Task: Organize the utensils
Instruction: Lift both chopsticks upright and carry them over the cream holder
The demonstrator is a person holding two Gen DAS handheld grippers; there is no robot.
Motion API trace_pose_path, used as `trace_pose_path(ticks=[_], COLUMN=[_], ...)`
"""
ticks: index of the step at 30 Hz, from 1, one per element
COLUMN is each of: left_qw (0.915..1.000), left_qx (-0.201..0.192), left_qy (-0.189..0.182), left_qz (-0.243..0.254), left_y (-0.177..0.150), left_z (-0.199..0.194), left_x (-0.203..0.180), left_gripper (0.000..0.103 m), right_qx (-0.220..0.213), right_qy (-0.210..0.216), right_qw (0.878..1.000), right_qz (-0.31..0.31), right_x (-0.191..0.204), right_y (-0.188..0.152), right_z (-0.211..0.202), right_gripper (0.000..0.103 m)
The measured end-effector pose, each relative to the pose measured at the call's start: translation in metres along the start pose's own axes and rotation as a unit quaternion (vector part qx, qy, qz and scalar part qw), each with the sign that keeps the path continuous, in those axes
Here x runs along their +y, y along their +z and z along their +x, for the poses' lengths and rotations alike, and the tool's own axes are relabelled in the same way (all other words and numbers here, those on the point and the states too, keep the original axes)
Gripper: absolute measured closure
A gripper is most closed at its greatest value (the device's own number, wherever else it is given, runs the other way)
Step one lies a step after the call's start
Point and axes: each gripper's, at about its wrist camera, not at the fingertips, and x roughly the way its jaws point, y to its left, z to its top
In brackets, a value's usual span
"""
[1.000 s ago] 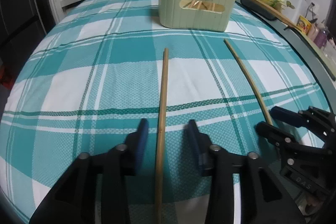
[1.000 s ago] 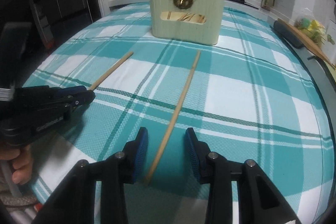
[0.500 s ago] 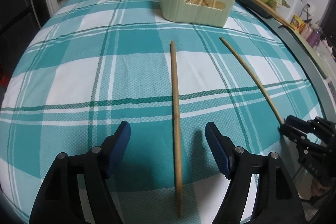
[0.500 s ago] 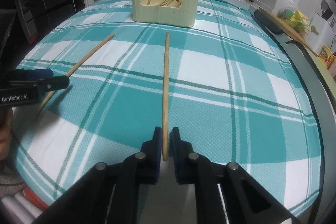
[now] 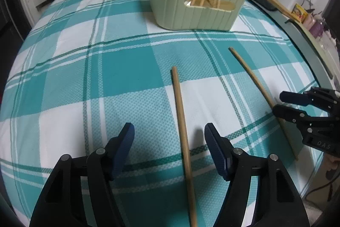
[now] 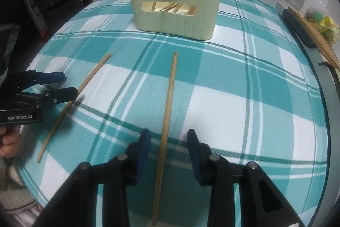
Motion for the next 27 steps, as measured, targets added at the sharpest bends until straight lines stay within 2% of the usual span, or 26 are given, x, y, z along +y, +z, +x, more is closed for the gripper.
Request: trace_pose_path(ticks=[4,7,9,11,12,13,14,16,19,22,27], left_qw=[0.9994,0.9989,0.9986,0.9986,0.9986,0.9986,0.9987,0.9991,0.9996,0.9996,0.9964], left_qx=[0.005,0.014,0.019,0.024,0.024,0.023,0.022,0.018,0.006,-0.022,-0.085], left_qy=[0.023,0.026,0.023,0.018,0.019,0.019,0.018,0.013,0.011,0.004,-0.008], left_qz=[0.024,0.038,0.044,0.045,0.044,0.044,0.042,0.035,0.026,0.017,0.005], left_y=[0.011,0.021,0.028,0.034,0.037,0.040,0.042,0.046,0.048,0.046,0.042], left_z=[0.007,0.012,0.014,0.017,0.018,0.020,0.021,0.022,0.020,0.001,-0.052], left_x=[-0.006,-0.011,-0.014,-0.016,-0.017,-0.017,-0.017,-0.015,-0.013,-0.011,-0.007], left_gripper=[0.046,0.054,0.063,0.078,0.081,0.088,0.095,0.098,0.099,0.099,0.099], right_qx=[0.025,0.024,0.027,0.025,0.027,0.027,0.025,0.021,0.019,0.003,-0.061], right_qy=[0.011,0.011,0.016,0.018,0.019,0.018,0.017,0.017,0.028,0.037,0.060], right_qw=[1.000,1.000,0.999,0.999,0.999,0.999,0.999,0.999,0.999,0.999,0.995], right_qz=[-0.003,-0.016,-0.022,-0.023,-0.022,-0.024,-0.026,-0.019,-0.003,0.012,0.042], right_x=[-0.006,-0.004,-0.003,-0.002,-0.002,-0.001,-0.001,-0.002,-0.008,-0.013,-0.024], right_y=[0.017,0.033,0.045,0.061,0.068,0.077,0.082,0.094,0.103,0.102,0.088], right_z=[0.021,0.029,0.037,0.045,0.048,0.053,0.055,0.062,0.066,0.060,0.012], right_gripper=[0.067,0.067,0.067,0.067,0.070,0.077,0.080,0.094,0.097,0.097,0.097])
